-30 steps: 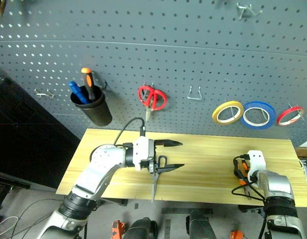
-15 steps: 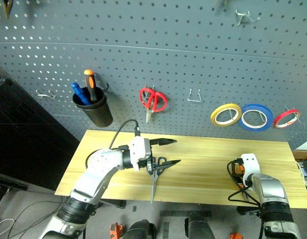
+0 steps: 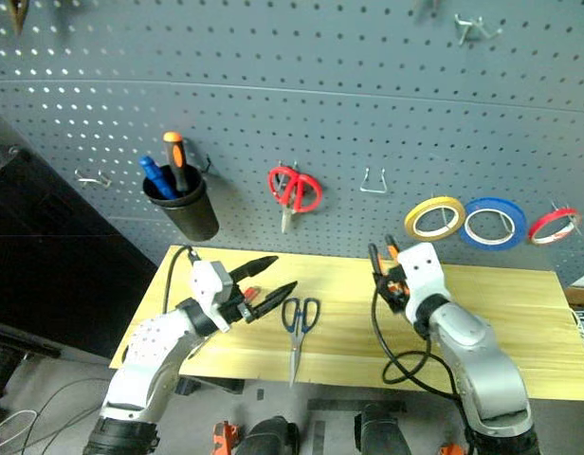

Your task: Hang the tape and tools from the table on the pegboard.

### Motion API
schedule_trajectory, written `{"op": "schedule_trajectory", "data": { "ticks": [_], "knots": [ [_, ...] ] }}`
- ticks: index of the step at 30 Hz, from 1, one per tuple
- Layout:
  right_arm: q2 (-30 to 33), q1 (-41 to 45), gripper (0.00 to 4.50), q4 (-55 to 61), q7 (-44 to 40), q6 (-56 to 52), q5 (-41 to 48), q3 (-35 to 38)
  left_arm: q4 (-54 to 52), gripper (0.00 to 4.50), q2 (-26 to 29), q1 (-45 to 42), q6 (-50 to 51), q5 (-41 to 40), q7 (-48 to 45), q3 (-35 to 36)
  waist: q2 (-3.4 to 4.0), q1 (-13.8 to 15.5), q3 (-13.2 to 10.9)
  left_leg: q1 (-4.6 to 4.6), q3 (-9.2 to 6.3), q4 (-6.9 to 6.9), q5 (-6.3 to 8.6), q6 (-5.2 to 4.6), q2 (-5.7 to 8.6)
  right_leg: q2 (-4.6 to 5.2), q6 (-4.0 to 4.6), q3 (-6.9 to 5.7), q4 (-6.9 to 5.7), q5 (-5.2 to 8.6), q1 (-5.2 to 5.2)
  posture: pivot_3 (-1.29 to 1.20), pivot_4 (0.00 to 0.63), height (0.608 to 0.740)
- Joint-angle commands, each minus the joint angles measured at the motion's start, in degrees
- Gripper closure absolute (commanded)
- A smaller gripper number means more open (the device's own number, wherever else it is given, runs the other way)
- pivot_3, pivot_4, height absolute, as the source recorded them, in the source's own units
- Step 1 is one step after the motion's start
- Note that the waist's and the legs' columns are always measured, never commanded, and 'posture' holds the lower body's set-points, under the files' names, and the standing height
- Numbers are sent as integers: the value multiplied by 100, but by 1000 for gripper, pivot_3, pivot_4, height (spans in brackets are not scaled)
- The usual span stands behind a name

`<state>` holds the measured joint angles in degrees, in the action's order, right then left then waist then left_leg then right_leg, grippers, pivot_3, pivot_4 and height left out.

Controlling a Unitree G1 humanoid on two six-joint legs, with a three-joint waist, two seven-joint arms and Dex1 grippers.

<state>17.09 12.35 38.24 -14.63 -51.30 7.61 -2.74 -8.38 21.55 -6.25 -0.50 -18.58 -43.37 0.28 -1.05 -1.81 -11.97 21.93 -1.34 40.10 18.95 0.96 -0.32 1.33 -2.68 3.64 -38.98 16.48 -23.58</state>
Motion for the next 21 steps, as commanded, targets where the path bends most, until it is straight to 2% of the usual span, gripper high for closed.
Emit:
{"op": "schedule_trajectory", "data": {
  "ticks": [1, 7, 15, 21],
  "knots": [
    [-258, 804, 1497, 454, 265, 193, -51, -128, -329, 1184, -115, 12, -43, -166, 205, 133, 0, 12, 2, -1, -1, 0, -2, 3, 0, 0, 0, -3, -1, 0, 0, 15, 158, 740],
    [-571, 2384, 1497, -403, 492, 958, -267, -166, -664, 1184, -425, -213, -144, -5, 686, 70, -6, 23, 12, 8, -1, -4, -17, 30, 3, -1, 4, -16, -3, -2, -13, 24, 141, 740],
    [-496, 3244, 1497, -1757, 545, 2490, -710, -271, -718, 1184, -583, -412, 12, 0, 857, -114, -26, -2, 129, 53, 9, -10, -19, 33, 1, 1, 6, -25, -3, -3, -58, 25, 137, 740],
    [-590, 3328, 1497, -2712, 778, 3764, -1092, -274, -653, 1184, -637, -522, 36, 13, 916, -171, -24, -2, 134, 52, 9, -9, -22, 37, -4, -2, 7, -26, -9, -4, -61, 29, 137, 740]
  ]
}}
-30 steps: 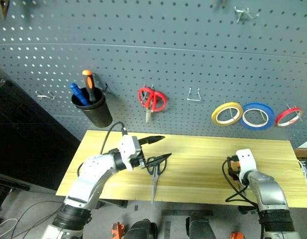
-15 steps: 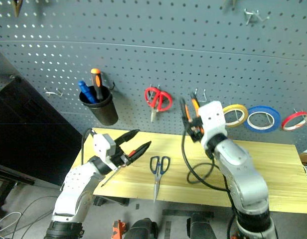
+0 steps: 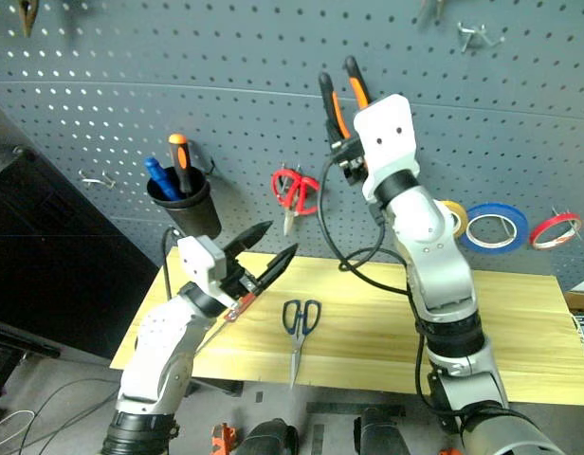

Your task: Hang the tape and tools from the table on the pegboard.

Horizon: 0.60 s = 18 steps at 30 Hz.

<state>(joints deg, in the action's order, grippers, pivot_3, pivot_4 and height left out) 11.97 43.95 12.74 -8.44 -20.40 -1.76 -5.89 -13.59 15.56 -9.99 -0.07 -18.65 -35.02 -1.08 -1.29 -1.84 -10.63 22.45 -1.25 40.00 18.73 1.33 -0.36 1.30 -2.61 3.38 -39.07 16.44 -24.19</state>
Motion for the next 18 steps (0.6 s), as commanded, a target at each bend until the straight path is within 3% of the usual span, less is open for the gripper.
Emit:
{"op": "schedule_trajectory", "data": {
  "ticks": [1, 9, 15, 18],
  "knots": [
    [-104, 152, 1497, -304, 188, 842, -194, 42, -115, 1184, -49, -171, -2, 27, 100, -40, -1, 0, 0, 0, 1, 1, 0, 0, 0, 0, 0, 0, 0, 0, 0, 29, 137, 740],
    [-123, -291, 1497, -1729, 697, 2553, -883, -64, -78, 1184, -262, -390, 280, -48, 372, -49, -1, -2, 6, 0, 5, 5, -1, 1, 0, 0, 1, 3, -3, -1, 0, 32, 141, 740],
    [-16, -607, 1497, -2136, 882, 3092, -1229, -85, -43, 1184, -299, -442, 319, -43, 387, -55, -1, -2, 6, 0, 8, 6, -2, 2, -1, 0, 1, 5, -5, -1, -1, 32, 143, 740],
    [-111, -772, 1497, -2097, 828, 2765, -1086, 58, -23, 1184, -299, -438, 337, -44, 400, -48, 0, -1, 7, -1, 9, 7, -2, 2, -1, 0, 1, 6, -6, -1, 0, 30, 144, 740]
  ]
}}
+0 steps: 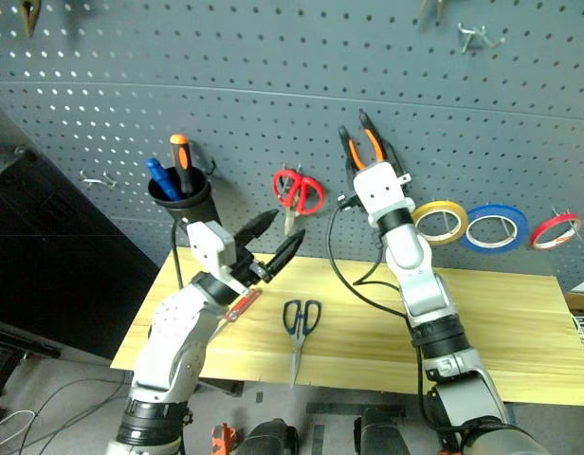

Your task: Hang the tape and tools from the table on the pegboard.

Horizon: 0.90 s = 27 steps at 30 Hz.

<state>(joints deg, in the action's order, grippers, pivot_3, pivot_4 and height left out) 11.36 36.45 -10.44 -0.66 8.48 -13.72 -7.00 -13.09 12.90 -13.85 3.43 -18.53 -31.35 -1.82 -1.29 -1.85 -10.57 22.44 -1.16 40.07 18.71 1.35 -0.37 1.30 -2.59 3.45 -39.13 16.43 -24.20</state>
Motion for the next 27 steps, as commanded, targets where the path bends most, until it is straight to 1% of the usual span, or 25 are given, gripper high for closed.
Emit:
{"op": "schedule_trajectory", "data": {
  "ticks": [1, 3, 6, 8, 11, 13, 16, 17, 20, 21, 24, 27],
  "knots": [
    [-110, -85, 1497, 246, 2, -352, 219, 240, -70, 1184, -33, -46, 18, -61, 42, 23, 0, 1, 3, -1, 0, 1, 0, 0, 0, 0, 0, 0, -2, 0, 0, 28, 144, 740],
    [-210, -181, 1497, 315, -116, -705, 429, 330, -66, 1184, -22, -32, 66, -54, 45, 2, -1, 9, 39, -2, 0, 4, 0, 1, -1, -1, 0, 0, -8, 0, 1, 27, 145, 740],
    [-363, -386, 1497, 649, -287, -1513, 752, 445, -71, 1184, 28, 14, 217, -20, 39, -55, 1, 27, 112, -6, -4, 4, 0, 1, -1, 0, 0, -2, -5, 0, 9, 26, 146, 740],
    [-374, -532, 758, 983, -437, -2191, 873, 472, -59, 1184, 100, 61, 363, 31, 36, -85, 2, 30, 162, -8, -8, 4, 0, 0, 0, 0, 0, -2, -3, 0, 14, 24, 148, 740],
    [-281, -764, 37, 1521, -713, -3327, 1074, 502, 24, 1184, 270, 151, 590, 161, 9, -143, 1, 27, 183, -22, -9, 3, 1, -1, 1, -1, 0, -1, -2, 0, 25, 24, 151, 740],
    [-133, -953, 37, 1923, -903, -4042, 1145, 490, 51, 1184, 401, 230, 797, 181, -16, -166, 4, 20, 181, -24, -6, 1, 1, -5, 2, -2, 1, 5, -9, -1, 23, 22, 154, 740],
    [147, -1227, 37, 2516, -1197, -4720, 1236, 432, 68, 1184, 588, 303, 1107, 267, -41, -241, 7, 19, 179, -27, -3, 1, 2, -10, 4, -3, 1, 10, -28, 0, 14, 22, 157, 740],
    [238, -1336, 37, 2763, -1344, -4964, 1333, 418, 80, 1184, 668, 331, 1267, 326, -36, -285, 7, 19, 179, -30, -3, 1, 9, -24, 3, -5, 2, 11, -31, 0, 14, 21, 159, 740],
    [545, -1612, 37, 3474, -1861, -5709, 1727, 309, 92, 1184, 960, 433, 1871, 540, -23, -469, 8, 1, 179, -42, -4, -1, 11, -26, 2, -9, 2, 13, -34, 0, 20, 17, 164, 740],
    [668, -1720, 37, 3731, -2072, -5972, 1916, 258, 94, 1184, 1067, 476, 2186, 613, -4, -561, 8, -2, 178, -46, -4, -2, 11, -27, 2, -11, 2, 14, -35, 0, 22, 17, 164, 740],
    [885, -2097, 37, 4695, -2864, -7024, 3058, 353, 59, 1184, 1329, 633, 3129, 880, 76, -963, 19, -10, 168, -57, -9, -4, 12, -29, 2, -12, 2, 12, -27, 1, 38, 9, 173, 740],
    [1244, -2332, 37, 5327, -3341, -7487, 3760, 427, -9, 1184, 1357, 674, 3940, 1049, 263, -1246, 37, 1, 149, -63, -19, -5, 13, -31, 2, -14, 3, 4, -5, 1, 59, 0, 183, 740]
  ]
}}
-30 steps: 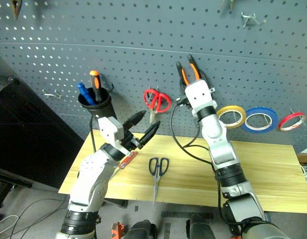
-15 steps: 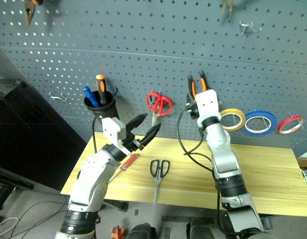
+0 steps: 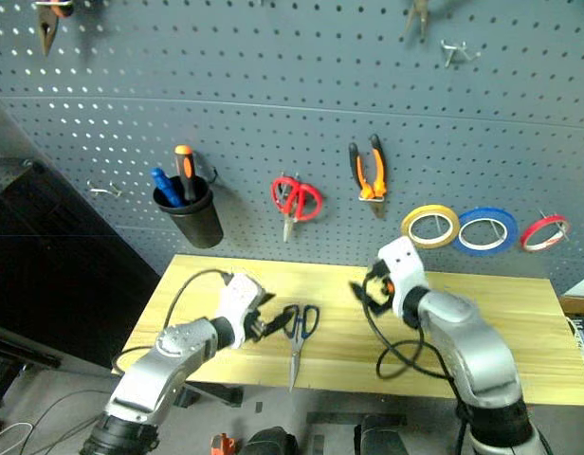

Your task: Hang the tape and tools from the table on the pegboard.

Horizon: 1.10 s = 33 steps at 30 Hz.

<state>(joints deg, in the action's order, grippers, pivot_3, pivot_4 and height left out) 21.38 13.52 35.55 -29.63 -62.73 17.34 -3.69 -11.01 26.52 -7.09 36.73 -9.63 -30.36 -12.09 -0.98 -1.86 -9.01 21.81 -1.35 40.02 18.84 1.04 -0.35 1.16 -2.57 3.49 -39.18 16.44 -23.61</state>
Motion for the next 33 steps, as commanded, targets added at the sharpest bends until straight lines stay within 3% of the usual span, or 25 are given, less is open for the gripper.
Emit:
{"op": "schedule_trajectory", "data": {
  "ticks": [1, 8, 21, 29, 32, 33],
  "knots": [
    [356, -82, 37, 834, -511, -457, 787, 111, -218, 1184, -56, 19, 695, 191, 227, -254, 4, 4, -8, -4, -5, -1, 0, -2, 1, 0, 0, -7, 13, 0, 12, -2, 186, 740],
    [587, 90, 37, 896, -399, -691, 1189, 70, 89, 1184, -592, 10, 1251, 298, 585, -527, -2, 10, -24, -20, -18, -1, 0, -3, 3, 7, 1, -17, 20, 0, 37, -20, 201, 740],
    [899, 277, 37, 1051, -400, -834, 1739, 129, 1722, 1184, -2148, -521, 1611, 591, 1980, -134, -14, 9, -43, -15, -24, 0, -1, -3, 6, 13, 0, -7, 25, 0, 38, -61, 197, 740],
    [984, 270, 37, 1105, -414, -1079, 2504, 619, 1900, 1184, -2390, -623, 1732, 625, 2086, -129, -13, -1, -42, -20, -23, -1, -1, -4, 8, 13, 0, -2, 25, 0, 44, -83, 194, 740],
    [1088, 244, 0, 1096, -367, -1069, 2610, 673, 1910, 1662, -2407, -688, 1665, 625, 2194, 84, -13, -4, -42, -20, -23, -1, -1, -4, 10, 13, 0, -2, 25, 0, 45, -86, 192, 740],
    [1107, 241, 0, 1091, -341, -1060, 2642, 683, 1909, 2034, -2397, -707, 1647, 627, 2191, 112, -13, -5, -42, -20, -23, -1, -1, -4, 9, 13, 0, -3, 25, 0, 44, -86, 192, 740]
  ]
}}
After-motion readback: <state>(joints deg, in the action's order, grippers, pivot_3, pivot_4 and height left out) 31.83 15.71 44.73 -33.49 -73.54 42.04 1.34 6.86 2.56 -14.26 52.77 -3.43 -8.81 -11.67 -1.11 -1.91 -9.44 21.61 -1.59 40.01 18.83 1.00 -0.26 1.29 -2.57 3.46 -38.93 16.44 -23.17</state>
